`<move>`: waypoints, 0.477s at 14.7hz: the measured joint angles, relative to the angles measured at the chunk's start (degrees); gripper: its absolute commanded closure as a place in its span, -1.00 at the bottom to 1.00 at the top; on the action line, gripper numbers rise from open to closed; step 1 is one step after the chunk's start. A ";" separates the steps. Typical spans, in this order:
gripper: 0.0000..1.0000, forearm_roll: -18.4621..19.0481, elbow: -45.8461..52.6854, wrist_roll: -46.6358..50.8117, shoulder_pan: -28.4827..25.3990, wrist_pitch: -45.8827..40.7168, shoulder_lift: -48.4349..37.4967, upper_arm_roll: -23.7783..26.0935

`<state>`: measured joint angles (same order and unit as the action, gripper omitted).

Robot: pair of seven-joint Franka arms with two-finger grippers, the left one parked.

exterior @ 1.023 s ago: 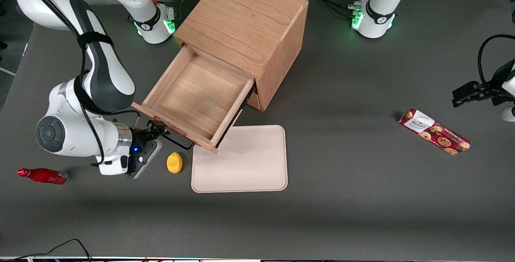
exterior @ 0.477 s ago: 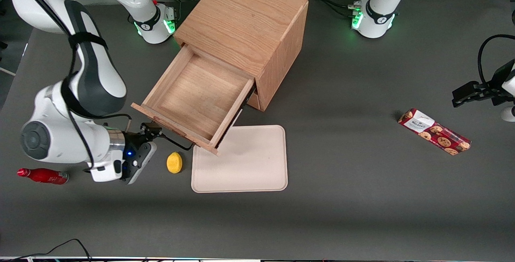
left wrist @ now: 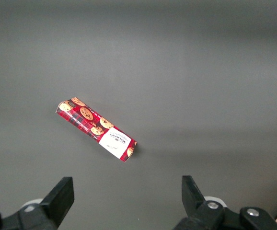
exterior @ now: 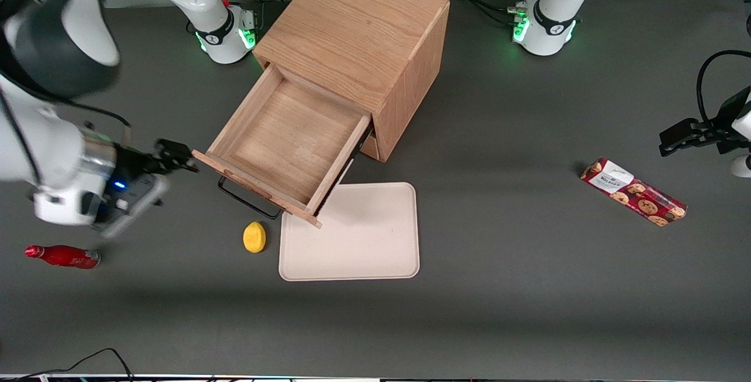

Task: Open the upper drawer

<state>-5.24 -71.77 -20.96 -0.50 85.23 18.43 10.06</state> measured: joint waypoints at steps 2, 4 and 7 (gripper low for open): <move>-1.00 0.01 -6.29 5.29 0.11 -0.80 -7.15 -2.07; -1.00 0.08 -15.44 10.09 0.18 -0.84 -15.19 -3.70; -1.00 0.60 -28.43 12.91 0.22 -0.09 -26.04 -6.45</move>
<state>-4.65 -100.19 -8.05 -0.28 85.13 -7.62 3.61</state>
